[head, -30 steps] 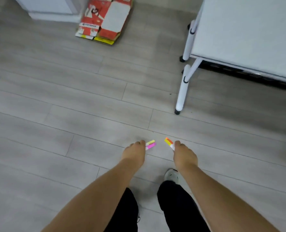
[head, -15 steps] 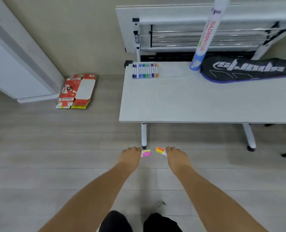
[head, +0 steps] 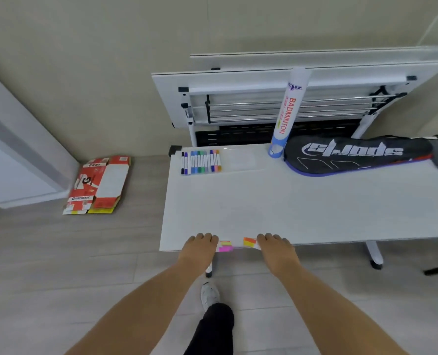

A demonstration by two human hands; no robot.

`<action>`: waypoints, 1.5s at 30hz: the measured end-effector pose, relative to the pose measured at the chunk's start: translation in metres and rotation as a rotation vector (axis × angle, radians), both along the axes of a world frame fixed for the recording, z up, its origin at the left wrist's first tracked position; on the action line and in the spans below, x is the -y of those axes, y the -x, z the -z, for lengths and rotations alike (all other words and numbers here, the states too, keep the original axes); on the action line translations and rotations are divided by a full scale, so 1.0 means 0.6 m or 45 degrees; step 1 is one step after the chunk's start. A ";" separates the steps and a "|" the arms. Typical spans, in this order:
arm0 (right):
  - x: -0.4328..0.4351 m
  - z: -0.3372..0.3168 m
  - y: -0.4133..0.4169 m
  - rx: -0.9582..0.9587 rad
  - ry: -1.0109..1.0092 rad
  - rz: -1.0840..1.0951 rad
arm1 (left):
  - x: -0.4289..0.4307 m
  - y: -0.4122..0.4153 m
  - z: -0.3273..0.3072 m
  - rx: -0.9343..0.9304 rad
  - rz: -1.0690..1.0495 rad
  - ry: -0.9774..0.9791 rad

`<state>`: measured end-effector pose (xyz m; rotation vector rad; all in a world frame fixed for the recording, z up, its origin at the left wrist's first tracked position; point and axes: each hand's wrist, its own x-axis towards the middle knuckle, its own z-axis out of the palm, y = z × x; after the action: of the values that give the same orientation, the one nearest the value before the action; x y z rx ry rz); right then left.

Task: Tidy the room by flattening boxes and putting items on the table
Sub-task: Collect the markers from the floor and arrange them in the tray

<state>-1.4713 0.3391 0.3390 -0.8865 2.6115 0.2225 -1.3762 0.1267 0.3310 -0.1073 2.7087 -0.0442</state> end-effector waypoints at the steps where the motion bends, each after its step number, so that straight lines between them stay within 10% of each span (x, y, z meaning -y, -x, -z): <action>1: 0.012 0.005 0.023 0.009 -0.015 -0.002 | 0.013 0.023 0.007 0.004 0.008 -0.007; 20: 0.207 0.188 0.397 -0.046 0.121 -0.260 | 0.182 0.394 0.185 0.016 -0.082 -0.109; 45: 0.195 0.210 0.444 0.151 0.120 -0.361 | 0.230 0.391 0.205 -0.151 -0.002 -0.259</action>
<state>-1.7379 0.2221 0.2131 -1.2633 2.3983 0.1167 -1.6109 -0.0111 0.2083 -0.0532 2.8123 0.2447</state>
